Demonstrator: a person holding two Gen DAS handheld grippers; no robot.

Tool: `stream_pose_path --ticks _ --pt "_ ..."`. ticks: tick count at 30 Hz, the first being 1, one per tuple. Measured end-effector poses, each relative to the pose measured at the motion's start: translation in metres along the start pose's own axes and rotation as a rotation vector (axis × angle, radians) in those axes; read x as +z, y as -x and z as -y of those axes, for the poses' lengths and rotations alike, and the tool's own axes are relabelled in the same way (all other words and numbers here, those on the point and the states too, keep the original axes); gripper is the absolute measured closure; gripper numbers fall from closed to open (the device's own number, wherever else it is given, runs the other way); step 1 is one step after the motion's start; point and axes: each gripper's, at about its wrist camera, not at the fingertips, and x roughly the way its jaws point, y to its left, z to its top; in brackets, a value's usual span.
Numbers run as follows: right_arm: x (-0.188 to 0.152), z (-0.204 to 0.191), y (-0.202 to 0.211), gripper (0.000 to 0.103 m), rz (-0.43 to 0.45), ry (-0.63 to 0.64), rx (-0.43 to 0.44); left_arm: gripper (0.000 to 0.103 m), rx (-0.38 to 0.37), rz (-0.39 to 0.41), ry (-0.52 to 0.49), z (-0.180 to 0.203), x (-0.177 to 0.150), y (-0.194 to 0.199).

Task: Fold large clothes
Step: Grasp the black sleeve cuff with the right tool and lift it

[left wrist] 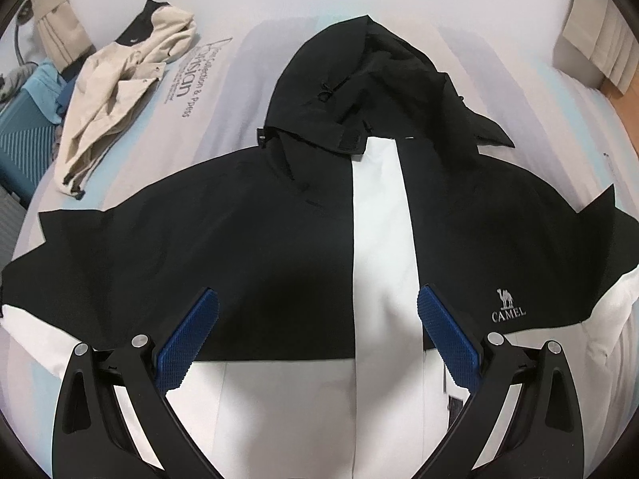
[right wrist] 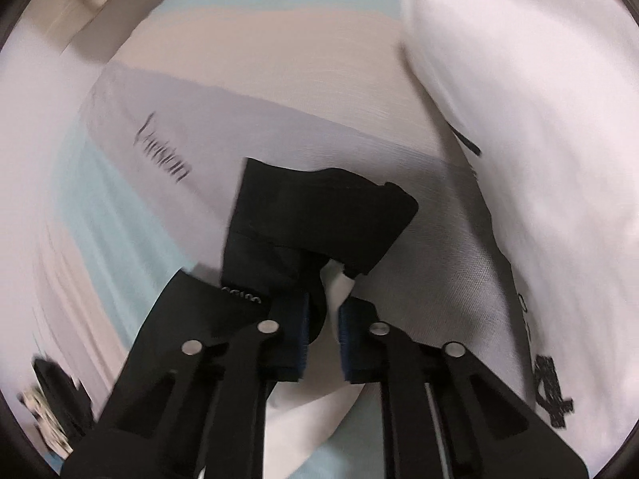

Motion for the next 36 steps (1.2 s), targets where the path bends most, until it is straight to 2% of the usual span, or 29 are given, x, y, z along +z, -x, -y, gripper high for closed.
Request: stream_pose_path --ticks 3,6,9,10,15,18,23,27,36 --pt "-0.002 -0.018 0.013 0.095 0.009 0.082 0.015 0.006 0.022 0.005 -0.004 -0.002 -0.005 0.013" --pt "-0.01 -0.036 0.044 0.095 0.049 0.231 0.033 0.006 0.029 0.011 0.009 -0.007 -0.01 0.027" --pt "-0.024 -0.064 0.067 0.095 0.082 0.333 0.061 0.006 -0.003 -0.02 0.042 -0.016 -0.013 0.035" --pt "-0.017 -0.09 0.064 0.095 0.087 0.353 0.065 0.006 -0.001 -0.02 0.046 -0.019 -0.014 0.039" --pt "-0.066 -0.116 0.105 0.095 0.138 0.435 0.124 0.006 0.024 -0.018 0.084 -0.042 -0.015 0.059" --pt "-0.107 -0.149 0.126 0.095 0.183 0.501 0.136 0.006 0.025 -0.016 0.114 -0.066 -0.018 0.061" --pt "-0.201 -0.218 0.142 0.096 0.207 0.586 0.174 0.006 0.016 -0.016 0.145 -0.122 -0.022 0.057" --pt "-0.287 -0.282 0.159 0.096 0.206 0.648 0.21 0.006 0.031 0.011 0.13 -0.188 -0.027 0.064" --pt "-0.469 -0.429 0.184 0.097 0.177 0.791 0.291 0.006 0.061 0.033 0.195 -0.346 -0.043 0.082"
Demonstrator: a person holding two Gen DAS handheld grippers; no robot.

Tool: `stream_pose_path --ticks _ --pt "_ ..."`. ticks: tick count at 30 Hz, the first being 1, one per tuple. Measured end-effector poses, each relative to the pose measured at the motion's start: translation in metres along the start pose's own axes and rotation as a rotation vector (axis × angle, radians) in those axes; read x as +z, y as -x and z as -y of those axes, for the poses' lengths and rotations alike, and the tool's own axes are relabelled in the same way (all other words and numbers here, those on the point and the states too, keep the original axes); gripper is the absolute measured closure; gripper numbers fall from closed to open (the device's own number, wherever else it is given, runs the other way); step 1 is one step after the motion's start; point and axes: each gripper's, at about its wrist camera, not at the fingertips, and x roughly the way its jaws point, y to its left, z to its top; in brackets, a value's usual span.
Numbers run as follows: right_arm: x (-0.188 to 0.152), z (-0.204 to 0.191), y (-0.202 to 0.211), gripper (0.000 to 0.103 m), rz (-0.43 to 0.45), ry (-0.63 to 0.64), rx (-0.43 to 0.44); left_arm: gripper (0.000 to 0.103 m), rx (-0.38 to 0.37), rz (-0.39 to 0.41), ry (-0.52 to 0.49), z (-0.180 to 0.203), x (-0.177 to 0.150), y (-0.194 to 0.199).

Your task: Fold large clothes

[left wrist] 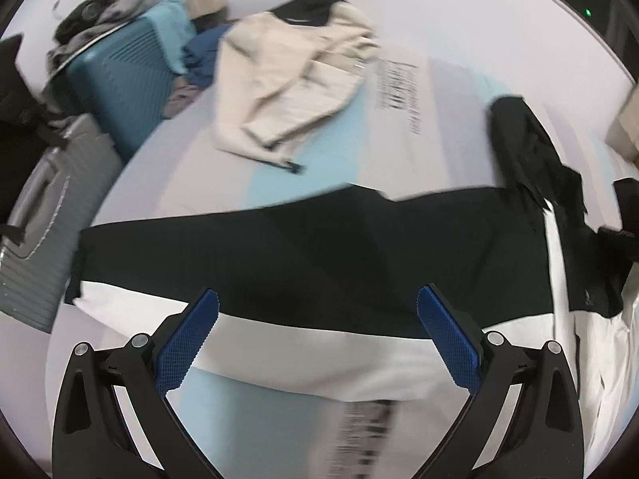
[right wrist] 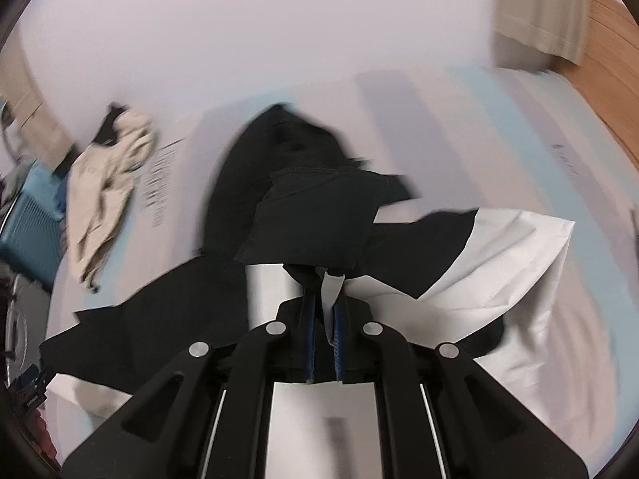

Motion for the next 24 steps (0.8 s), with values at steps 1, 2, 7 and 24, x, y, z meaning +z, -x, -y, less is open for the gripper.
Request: stream_pose_path --ticks 1,2,7,24 --pt "-0.002 -0.018 -0.003 0.097 -0.006 0.009 0.012 0.006 0.002 0.008 0.008 -0.018 0.002 0.002" --pt "-0.006 -0.044 -0.005 0.097 -0.013 0.022 0.027 0.006 0.007 0.015 0.012 -0.033 0.003 0.003" --pt "-0.036 -0.144 -0.016 0.097 -0.043 0.122 0.081 0.006 0.037 0.018 0.044 -0.098 -0.002 0.002" --pt "-0.188 -0.275 -0.084 0.094 -0.092 0.652 -0.098 0.006 0.116 -0.048 0.172 -0.24 -0.049 -0.033"
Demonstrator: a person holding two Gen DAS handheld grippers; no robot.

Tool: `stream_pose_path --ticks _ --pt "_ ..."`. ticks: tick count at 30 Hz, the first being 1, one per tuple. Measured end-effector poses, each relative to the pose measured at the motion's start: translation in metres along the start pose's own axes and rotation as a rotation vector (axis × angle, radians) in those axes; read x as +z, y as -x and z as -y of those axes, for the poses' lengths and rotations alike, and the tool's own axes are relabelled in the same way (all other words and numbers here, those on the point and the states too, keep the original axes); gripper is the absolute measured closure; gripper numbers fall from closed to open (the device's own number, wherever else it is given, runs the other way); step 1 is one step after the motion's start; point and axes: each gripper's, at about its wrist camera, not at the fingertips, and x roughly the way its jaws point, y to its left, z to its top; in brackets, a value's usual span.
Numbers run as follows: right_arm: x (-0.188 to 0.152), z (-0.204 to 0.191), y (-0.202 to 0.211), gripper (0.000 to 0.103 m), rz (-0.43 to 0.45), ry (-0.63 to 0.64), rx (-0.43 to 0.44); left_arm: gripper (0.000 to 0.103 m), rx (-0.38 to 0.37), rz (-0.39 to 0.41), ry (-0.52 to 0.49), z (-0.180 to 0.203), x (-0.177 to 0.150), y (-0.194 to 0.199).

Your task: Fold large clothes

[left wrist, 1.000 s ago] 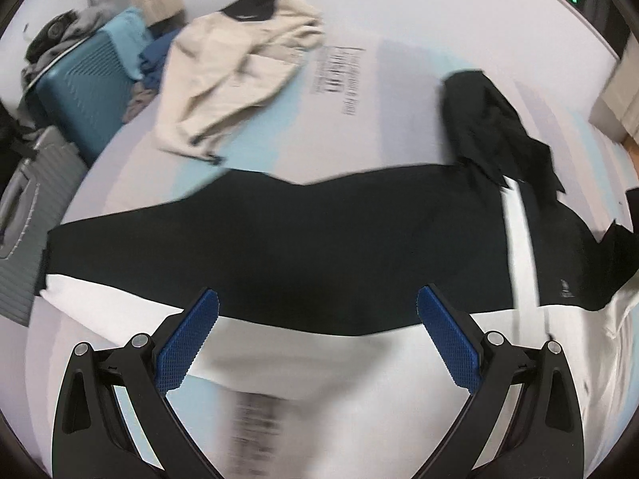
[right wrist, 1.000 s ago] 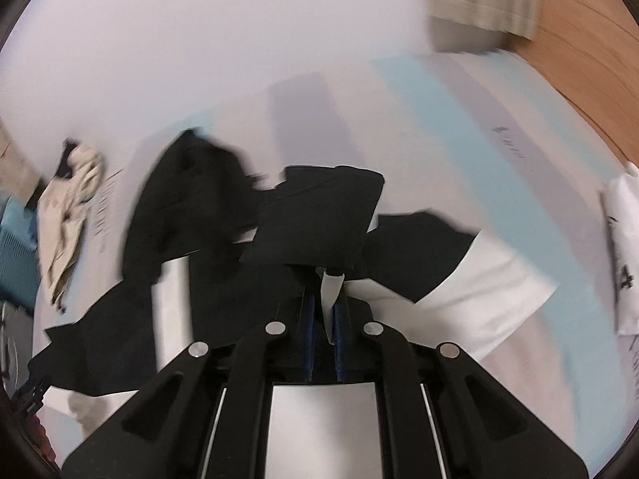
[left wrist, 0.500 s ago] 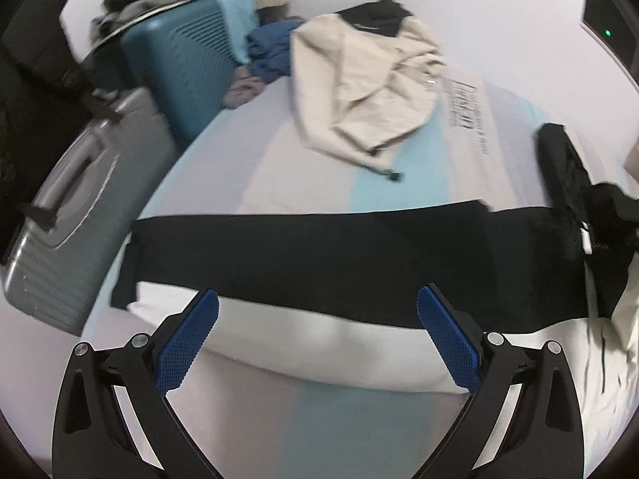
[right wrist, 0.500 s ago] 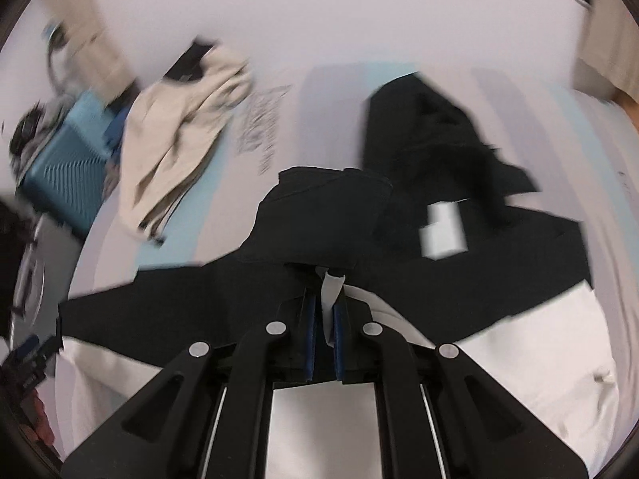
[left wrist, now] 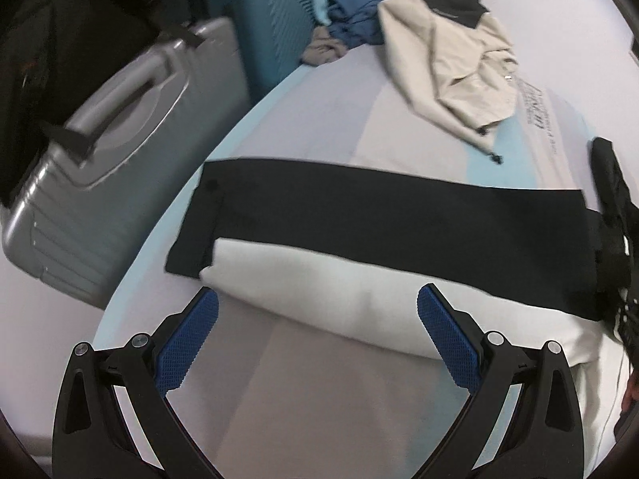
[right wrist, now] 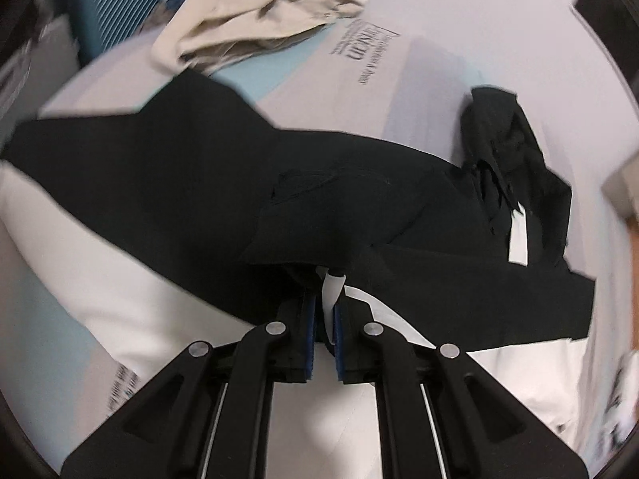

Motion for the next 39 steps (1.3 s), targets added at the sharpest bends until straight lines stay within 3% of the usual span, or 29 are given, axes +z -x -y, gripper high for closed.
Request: stream_pose_path --ticks 2,4,5,11,19,22,25,32,33,35,36,38,39 --pt "-0.005 -0.011 -0.001 0.087 0.004 0.054 -0.03 0.006 0.015 -0.006 0.013 -0.012 -0.001 -0.005" --pt "-0.01 -0.024 0.001 0.072 0.026 0.105 -0.055 0.006 0.031 -0.012 0.031 -0.025 -0.002 -0.009" --pt "-0.012 -0.029 0.002 0.064 0.032 0.117 -0.048 0.006 0.034 -0.016 0.038 -0.031 -0.002 -0.01" --pt "-0.018 -0.042 0.011 0.039 0.051 0.106 0.021 0.006 0.064 -0.03 0.057 -0.065 -0.005 -0.017" --pt "-0.012 -0.058 0.041 0.036 0.096 0.089 0.168 0.006 0.075 -0.057 0.126 -0.115 -0.012 -0.024" --pt "-0.012 -0.06 0.055 0.036 0.107 0.073 0.197 0.006 0.005 -0.066 0.111 -0.116 -0.008 -0.033" --pt "-0.014 -0.053 0.066 0.036 0.107 0.032 0.213 0.006 -0.075 -0.095 0.165 -0.123 -0.001 -0.05" --pt "-0.022 -0.022 0.076 0.036 0.091 -0.066 0.221 0.006 -0.128 -0.135 0.244 -0.134 0.009 -0.085" --pt "-0.023 -0.016 0.074 0.036 0.084 -0.084 0.218 0.008 -0.125 -0.141 0.249 -0.134 0.011 -0.089" --pt "-0.025 -0.006 0.07 0.036 0.073 -0.106 0.208 0.023 -0.099 -0.15 0.245 -0.133 0.015 -0.094" --pt "-0.025 0.0 0.067 0.036 0.068 -0.117 0.201 0.026 -0.095 -0.149 0.24 -0.133 0.016 -0.094" --pt "-0.026 0.012 0.061 0.036 0.051 -0.152 0.193 0.044 -0.087 -0.147 0.229 -0.132 0.02 -0.096" --pt "-0.026 0.019 0.059 0.036 0.043 -0.173 0.189 0.046 -0.089 -0.146 0.221 -0.13 0.021 -0.095"
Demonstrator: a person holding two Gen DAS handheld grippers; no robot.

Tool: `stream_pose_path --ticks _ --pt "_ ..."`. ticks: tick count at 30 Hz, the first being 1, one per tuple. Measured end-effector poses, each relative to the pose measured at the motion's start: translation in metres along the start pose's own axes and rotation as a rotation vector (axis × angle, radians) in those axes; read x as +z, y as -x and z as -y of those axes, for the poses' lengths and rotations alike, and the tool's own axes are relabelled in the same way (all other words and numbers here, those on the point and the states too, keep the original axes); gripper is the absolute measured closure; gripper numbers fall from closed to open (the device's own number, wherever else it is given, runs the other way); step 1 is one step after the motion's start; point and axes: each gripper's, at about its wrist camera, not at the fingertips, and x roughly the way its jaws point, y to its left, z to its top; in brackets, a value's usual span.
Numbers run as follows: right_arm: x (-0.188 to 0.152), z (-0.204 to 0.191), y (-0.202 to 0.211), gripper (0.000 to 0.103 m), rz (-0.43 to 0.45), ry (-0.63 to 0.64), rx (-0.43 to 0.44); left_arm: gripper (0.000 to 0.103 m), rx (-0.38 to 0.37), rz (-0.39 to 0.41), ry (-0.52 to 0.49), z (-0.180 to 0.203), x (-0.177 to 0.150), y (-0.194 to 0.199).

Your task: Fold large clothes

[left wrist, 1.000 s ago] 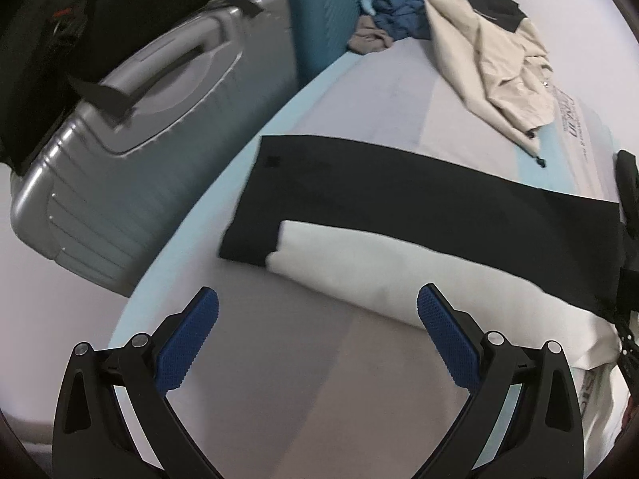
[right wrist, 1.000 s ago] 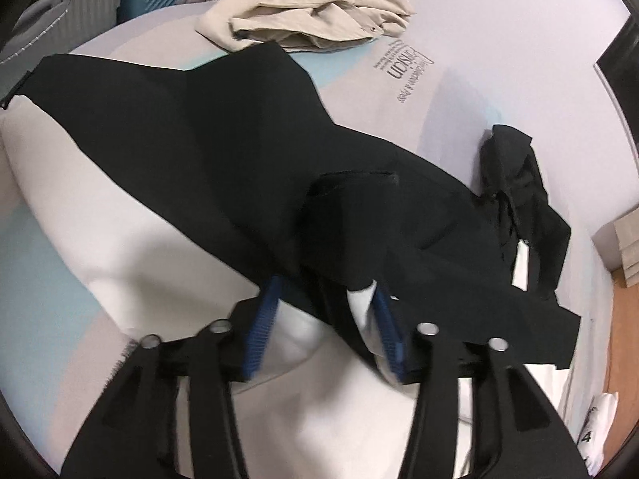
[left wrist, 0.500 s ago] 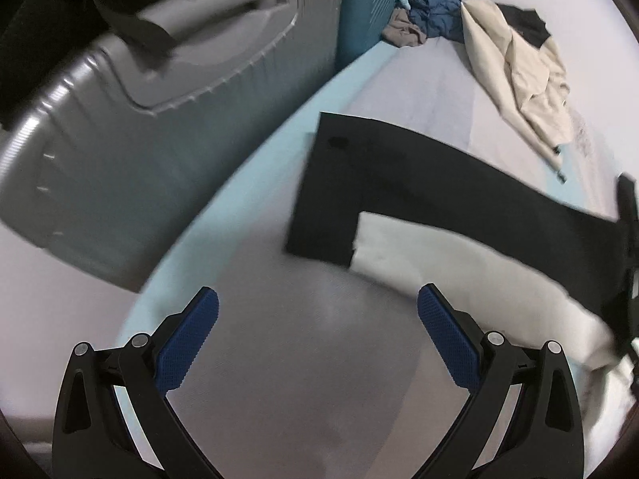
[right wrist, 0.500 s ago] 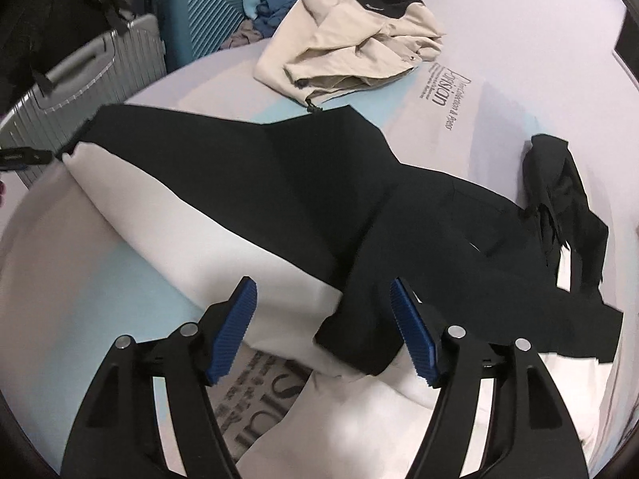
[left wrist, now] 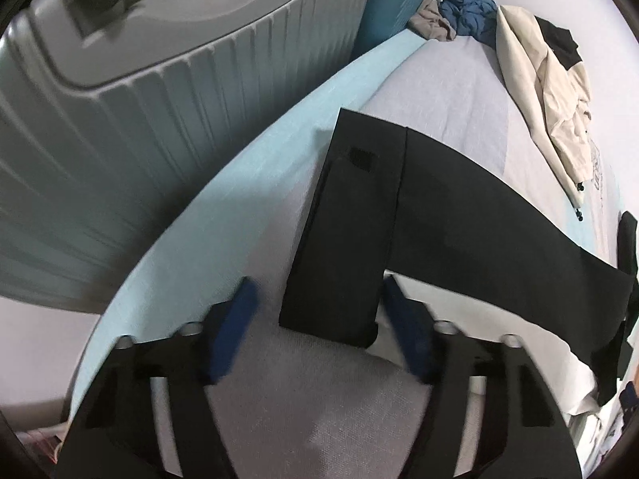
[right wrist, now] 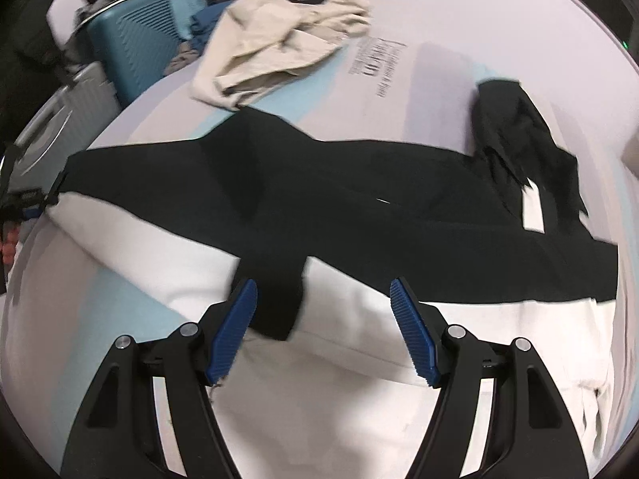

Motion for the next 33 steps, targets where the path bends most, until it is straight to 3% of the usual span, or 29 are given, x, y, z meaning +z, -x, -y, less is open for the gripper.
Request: stream_pose_path --ticks 2,8,10,17,19,25,33 --pt "0.001 0.008 0.0 0.036 0.001 -0.016 -0.006 0.059 0.011 0.003 -0.019 0.003 0.001 0.002" --pt "0.004 0.028 -0.005 0.036 0.009 -0.024 -0.021 0.076 0.057 0.037 -0.063 0.009 -0.001 0.013" --pt "0.005 0.036 -0.012 0.036 -0.001 -0.032 -0.025 0.093 0.074 0.058 -0.095 0.016 -0.003 0.02" --pt "0.004 0.061 -0.022 0.036 -0.031 -0.102 -0.041 0.096 0.115 0.096 -0.152 0.037 -0.013 0.038" --pt "0.003 0.062 -0.018 0.03 -0.024 -0.111 -0.034 0.096 0.115 0.112 -0.153 0.041 -0.017 0.047" --pt "-0.006 0.069 -0.011 0.027 -0.017 -0.115 -0.051 0.096 0.039 0.171 -0.141 0.067 -0.029 0.083" --pt "-0.016 0.098 0.009 0.027 -0.002 -0.129 -0.085 0.096 -0.088 0.243 -0.176 0.14 -0.052 0.128"
